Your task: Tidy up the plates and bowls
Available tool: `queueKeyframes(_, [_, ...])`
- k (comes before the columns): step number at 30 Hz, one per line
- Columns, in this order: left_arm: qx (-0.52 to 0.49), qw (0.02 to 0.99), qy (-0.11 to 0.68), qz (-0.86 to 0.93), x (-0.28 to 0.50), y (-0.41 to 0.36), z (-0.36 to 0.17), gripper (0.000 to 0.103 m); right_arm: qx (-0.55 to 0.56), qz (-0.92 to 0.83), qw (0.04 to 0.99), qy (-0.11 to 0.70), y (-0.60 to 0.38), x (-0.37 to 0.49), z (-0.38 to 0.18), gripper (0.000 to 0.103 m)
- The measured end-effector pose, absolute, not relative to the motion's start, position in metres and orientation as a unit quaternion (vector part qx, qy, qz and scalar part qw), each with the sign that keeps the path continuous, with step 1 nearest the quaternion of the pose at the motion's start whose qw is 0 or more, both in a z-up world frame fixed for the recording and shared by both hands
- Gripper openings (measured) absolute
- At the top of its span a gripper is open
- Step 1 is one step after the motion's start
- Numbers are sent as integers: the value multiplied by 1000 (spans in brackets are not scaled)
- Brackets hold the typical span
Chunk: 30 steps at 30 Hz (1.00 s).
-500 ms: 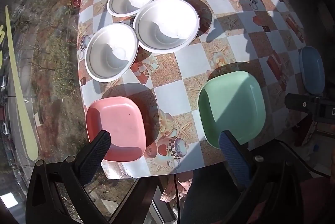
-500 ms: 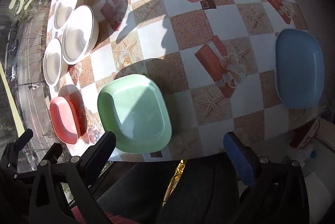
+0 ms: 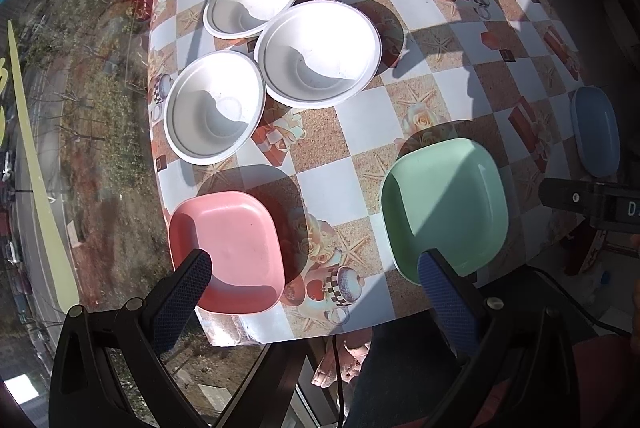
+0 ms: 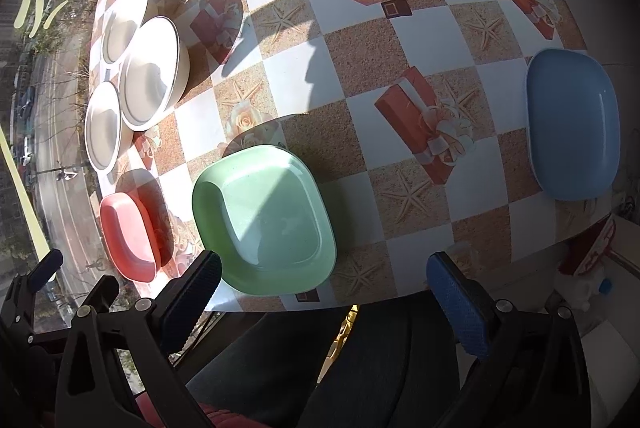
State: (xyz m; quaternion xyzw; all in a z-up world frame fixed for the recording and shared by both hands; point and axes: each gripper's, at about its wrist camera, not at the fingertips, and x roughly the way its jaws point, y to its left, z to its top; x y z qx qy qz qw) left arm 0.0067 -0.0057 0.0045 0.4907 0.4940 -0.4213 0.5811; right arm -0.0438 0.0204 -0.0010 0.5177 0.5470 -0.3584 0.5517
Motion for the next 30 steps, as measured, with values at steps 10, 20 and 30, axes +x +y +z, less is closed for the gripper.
queueKeyframes(10, [485, 584, 496, -421, 4, -2, 0, 103, 539, -329, 562, 534, 28, -42, -7, 103])
queueKeyframes(20, [495, 578, 492, -422, 0, 1, -1, 103, 551, -326, 554, 532, 28, -45, -7, 103])
queueKeyframes(30, [492, 583, 490, -422, 1, 5, -7, 103, 557, -337, 546, 528, 34, -48, -15, 103])
